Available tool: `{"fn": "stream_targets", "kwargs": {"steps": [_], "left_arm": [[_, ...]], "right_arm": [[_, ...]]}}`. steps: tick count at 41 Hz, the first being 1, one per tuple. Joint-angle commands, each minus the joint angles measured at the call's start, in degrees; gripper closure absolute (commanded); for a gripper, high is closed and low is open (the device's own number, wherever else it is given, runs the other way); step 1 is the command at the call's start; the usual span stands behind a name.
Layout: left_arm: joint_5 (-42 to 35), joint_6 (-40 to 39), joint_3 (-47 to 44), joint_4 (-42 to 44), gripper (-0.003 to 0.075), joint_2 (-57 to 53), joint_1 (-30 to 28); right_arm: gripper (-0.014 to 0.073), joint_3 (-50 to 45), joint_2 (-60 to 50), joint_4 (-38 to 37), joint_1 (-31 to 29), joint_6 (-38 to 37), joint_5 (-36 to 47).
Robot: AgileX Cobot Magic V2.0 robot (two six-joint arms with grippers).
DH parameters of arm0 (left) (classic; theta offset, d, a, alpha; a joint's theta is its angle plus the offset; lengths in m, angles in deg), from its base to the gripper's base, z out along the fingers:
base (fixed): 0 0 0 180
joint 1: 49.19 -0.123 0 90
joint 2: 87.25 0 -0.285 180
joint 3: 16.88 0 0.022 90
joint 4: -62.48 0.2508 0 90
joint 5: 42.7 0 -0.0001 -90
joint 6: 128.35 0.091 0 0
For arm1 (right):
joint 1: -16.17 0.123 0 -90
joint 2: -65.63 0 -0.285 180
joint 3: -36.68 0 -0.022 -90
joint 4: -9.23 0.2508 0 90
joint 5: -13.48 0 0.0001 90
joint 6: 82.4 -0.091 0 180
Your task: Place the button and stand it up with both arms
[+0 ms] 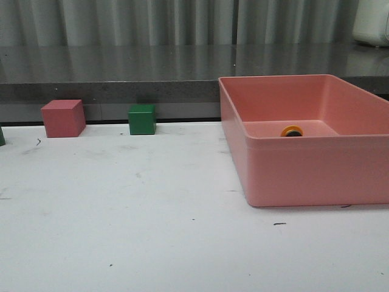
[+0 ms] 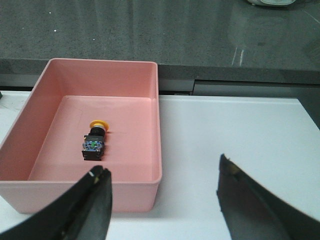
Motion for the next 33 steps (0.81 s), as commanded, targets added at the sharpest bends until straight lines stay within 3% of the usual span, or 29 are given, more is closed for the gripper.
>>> {"fn": "stream_targets", "kwargs": {"steps": [1,27,33], "left_arm": [[-3.9,0.0,1.7,0.2,0.0102,0.8,0.5],[-3.9,0.0,1.7,0.2,0.0102,0.8,0.5],[-3.9,0.0,1.7,0.2,0.0102,0.8,0.5]], "right_arm": [[0.0085,2.0,0.8,-1.0,-0.2,-0.1,4.3],[0.0085,0.1,1.0,-0.2,-0.2,-0.1,6.7],[0.0081,2.9,4.9,2.2,-0.2,-0.1,3.2]]}}
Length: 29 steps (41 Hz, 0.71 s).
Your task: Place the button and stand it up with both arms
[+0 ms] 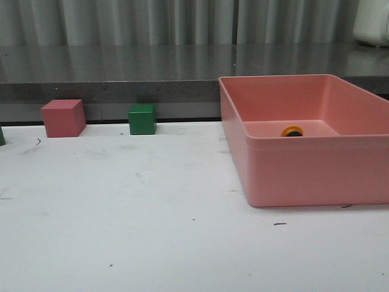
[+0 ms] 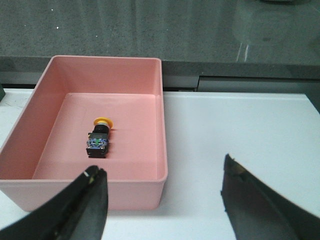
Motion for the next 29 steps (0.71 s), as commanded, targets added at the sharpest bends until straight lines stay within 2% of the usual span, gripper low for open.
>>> {"fn": "stream_targets", "kwargs": {"steps": [1,5,10,19,29], "left_arm": [[-4.2,0.0,1.7,0.0,0.0102,0.8,0.5],[-4.2,0.0,1.7,0.0,0.0102,0.8,0.5],[-4.2,0.0,1.7,0.0,0.0102,0.8,0.5],[-4.2,0.0,1.7,0.0,0.0102,0.8,0.5],[-4.2,0.0,1.7,0.0,0.0102,0.8,0.5]], "right_arm": [[0.0081,3.9,4.4,1.5,-0.1,0.1,1.7],[0.0076,6.3,9.3,4.2,1.0,2.7,-1.7],[0.0027,10.1,16.4,8.7,4.7,6.9,-5.3],[0.0032,18.2,30.3,8.8,11.7,7.2,-9.7],[0.0032,27.6,44.9,8.8,12.2,6.7,-10.6]]}}
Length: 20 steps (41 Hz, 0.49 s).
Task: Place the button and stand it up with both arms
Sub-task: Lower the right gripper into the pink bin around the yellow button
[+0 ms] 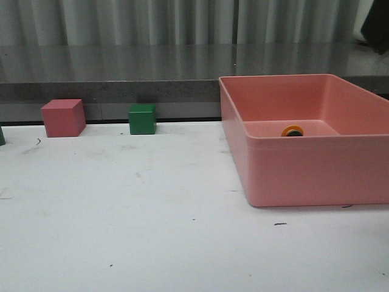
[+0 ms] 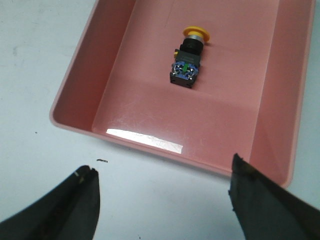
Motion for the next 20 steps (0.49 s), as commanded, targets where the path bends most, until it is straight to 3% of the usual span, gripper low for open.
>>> {"fn": "stream_targets", "kwargs": {"steps": [1,20], "left_arm": [[-4.4,0.0,1.7,0.0,0.0102,0.8,0.5],[-4.4,0.0,1.7,0.0,0.0102,0.8,0.5]], "right_arm": [[0.0032,5.3,4.6,0.2,0.1,0.2,1.9],[0.0034,25.2,29.9,-2.2,0.1,-6.0,-6.7]]}}
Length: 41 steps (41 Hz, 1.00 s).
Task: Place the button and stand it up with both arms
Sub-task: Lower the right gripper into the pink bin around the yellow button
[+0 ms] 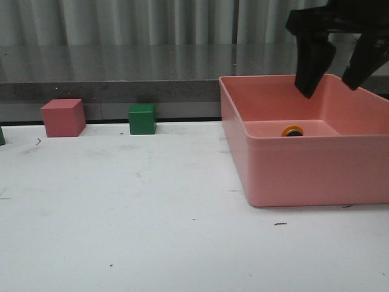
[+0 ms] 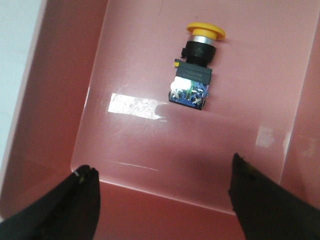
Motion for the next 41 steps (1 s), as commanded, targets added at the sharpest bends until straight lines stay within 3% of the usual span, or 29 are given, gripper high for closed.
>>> {"fn": "stream_targets", "kwargs": {"steps": [1,10,18,41], "left_arm": [[-4.4,0.0,1.7,0.0,0.0102,0.8,0.5],[-4.4,0.0,1.7,0.0,0.0102,0.8,0.5],[-4.4,0.0,1.7,0.0,0.0102,0.8,0.5],[-4.4,0.0,1.7,0.0,0.0102,0.8,0.5]], "right_arm": [[0.0034,5.5,1.8,-1.9,0.2,-2.8,-0.5],[0.0034,11.3,9.4,-8.5,0.4,-11.9,-1.1],[0.0034,15.6,15.2,-8.6,0.4,-14.7,-1.2],[0.0034,25.4,26.0,-8.6,0.1,-16.5,-3.3]]}}
